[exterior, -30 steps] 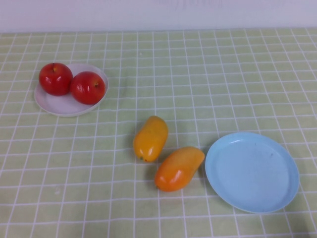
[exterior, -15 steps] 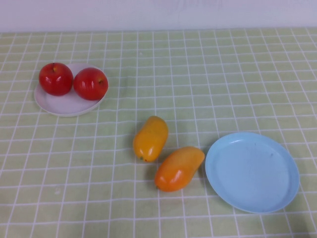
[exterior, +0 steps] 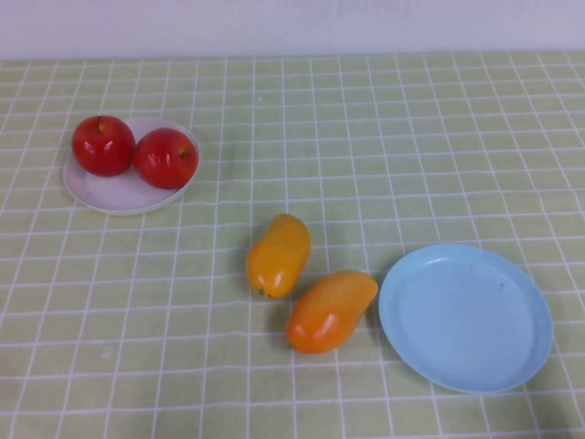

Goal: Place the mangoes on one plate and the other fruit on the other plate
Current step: Put another type of fruit in the right plate

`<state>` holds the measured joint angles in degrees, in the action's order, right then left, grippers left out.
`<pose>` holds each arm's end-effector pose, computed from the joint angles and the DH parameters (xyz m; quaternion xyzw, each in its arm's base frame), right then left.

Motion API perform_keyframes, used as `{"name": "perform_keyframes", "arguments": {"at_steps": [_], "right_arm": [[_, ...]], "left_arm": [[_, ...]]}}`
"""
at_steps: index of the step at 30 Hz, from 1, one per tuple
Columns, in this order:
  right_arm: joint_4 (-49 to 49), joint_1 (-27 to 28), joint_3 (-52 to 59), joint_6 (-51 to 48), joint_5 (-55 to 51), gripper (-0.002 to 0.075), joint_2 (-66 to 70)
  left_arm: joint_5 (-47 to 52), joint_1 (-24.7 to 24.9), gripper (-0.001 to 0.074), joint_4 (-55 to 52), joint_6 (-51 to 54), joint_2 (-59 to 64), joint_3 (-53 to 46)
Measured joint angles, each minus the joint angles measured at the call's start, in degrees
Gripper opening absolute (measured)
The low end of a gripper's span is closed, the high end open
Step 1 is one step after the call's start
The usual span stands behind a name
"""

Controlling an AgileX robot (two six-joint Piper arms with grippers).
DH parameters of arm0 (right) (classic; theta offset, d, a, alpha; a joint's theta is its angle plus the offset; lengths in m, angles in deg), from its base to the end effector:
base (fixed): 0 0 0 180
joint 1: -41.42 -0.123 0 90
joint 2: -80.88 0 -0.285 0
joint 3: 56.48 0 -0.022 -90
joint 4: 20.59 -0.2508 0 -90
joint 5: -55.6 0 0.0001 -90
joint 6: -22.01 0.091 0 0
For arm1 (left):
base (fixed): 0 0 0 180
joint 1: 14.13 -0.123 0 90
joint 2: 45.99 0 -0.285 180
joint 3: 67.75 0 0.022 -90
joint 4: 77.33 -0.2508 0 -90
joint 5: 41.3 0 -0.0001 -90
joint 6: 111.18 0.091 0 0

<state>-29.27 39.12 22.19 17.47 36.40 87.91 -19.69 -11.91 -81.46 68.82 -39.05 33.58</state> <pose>0.0533 0.0067 0.1755 -0.0057 0.7916 0.0514 0.6088 0.0524 0.0004 0.1716 0.0347 0.8040 0.0191 0.5934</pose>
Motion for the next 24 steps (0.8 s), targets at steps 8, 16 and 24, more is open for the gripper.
{"name": "perform_keyframes", "arguments": {"at_steps": [8, 16, 24], "right_arm": [[-21.61, 0.00, 0.00, 0.00, 9.96, -0.0016, 0.00], [-38.02, 0.00, 0.00, 0.00, 13.02, -0.0017, 0.00], [-39.82, 0.00, -9.16, 0.00, -1.16, -0.0017, 9.41]], "left_arm": [[0.00, 0.00, 0.0002, 0.00, 0.00, 0.00, 0.00], [0.00, 0.00, 0.0002, 0.00, 0.00, 0.00, 0.00], [0.00, 0.00, 0.0002, 0.00, 0.00, 0.00, 0.00]]}}
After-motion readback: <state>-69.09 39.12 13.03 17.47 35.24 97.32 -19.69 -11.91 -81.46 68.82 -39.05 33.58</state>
